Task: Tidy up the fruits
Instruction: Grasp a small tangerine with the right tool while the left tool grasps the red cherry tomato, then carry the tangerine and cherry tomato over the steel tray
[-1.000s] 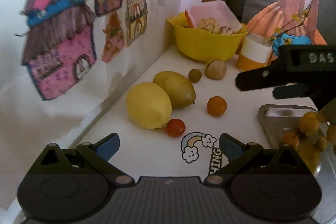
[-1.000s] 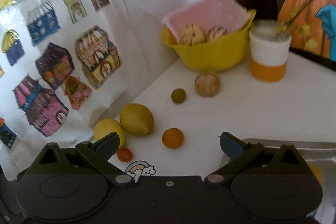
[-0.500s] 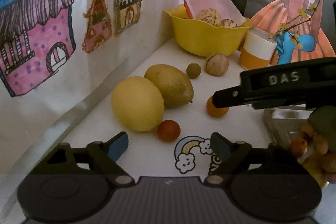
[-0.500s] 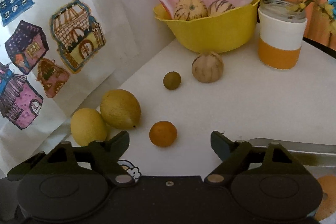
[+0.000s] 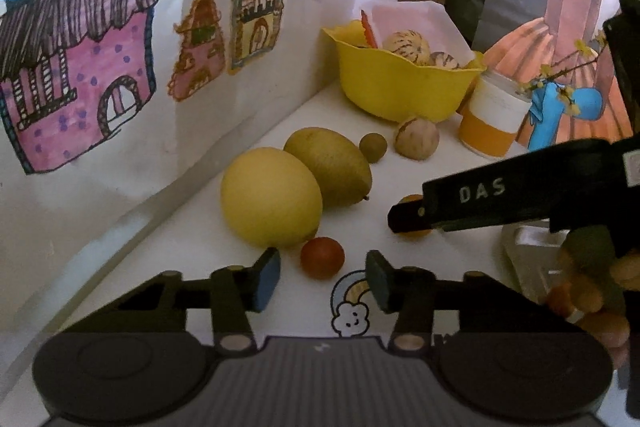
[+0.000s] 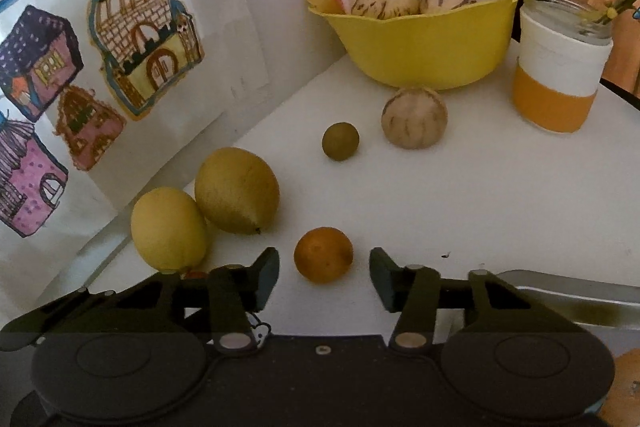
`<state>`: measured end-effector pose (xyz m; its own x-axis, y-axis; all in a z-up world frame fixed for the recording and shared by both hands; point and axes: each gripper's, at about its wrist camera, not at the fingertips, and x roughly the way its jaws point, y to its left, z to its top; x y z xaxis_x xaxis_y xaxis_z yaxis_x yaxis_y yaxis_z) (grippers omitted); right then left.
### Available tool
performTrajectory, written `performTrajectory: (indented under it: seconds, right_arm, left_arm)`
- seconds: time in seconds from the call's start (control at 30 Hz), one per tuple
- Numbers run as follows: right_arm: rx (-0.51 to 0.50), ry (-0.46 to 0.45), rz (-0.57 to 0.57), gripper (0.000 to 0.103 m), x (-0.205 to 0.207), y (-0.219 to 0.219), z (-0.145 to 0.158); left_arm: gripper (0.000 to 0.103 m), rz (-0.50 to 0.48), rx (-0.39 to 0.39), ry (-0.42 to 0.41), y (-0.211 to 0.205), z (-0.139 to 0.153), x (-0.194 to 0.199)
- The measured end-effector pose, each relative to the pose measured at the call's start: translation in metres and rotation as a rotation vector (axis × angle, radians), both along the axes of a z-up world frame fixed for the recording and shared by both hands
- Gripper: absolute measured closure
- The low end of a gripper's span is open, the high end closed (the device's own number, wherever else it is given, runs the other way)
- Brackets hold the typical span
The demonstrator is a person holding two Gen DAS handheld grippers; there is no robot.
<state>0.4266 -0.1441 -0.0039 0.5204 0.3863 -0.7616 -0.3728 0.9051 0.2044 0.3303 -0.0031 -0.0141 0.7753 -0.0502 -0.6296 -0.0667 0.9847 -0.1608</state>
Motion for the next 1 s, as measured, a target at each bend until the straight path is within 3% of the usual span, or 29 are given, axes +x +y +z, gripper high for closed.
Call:
performTrajectory:
  seconds: [0.17, 0.3, 0.53, 1.0]
  right_arm:
    - [-0.017, -0.005, -0.006, 0.062, 0.001, 0.003, 0.0]
    - [-0.021, -0.01, -0.002, 0.068, 0.001, 0.006, 0.0]
    - [-0.002, -0.007, -0.006, 0.069, -0.007, 0.002, 0.0]
    - [0.097, -0.035, 0.055, 0.069, -0.075, -0.026, 0.025]
  left_arm:
    - [0.076, 0.023, -0.012, 0.0, -0.001, -0.001, 0.003]
    - [0.078, 0.024, -0.014, 0.003, -0.001, -0.001, 0.003]
    - [0.078, 0.022, -0.041, 0.017, 0.002, 0.001, -0.007]
    - [0.078, -0.036, -0.066, 0.029, -0.006, 0.006, -0.055]
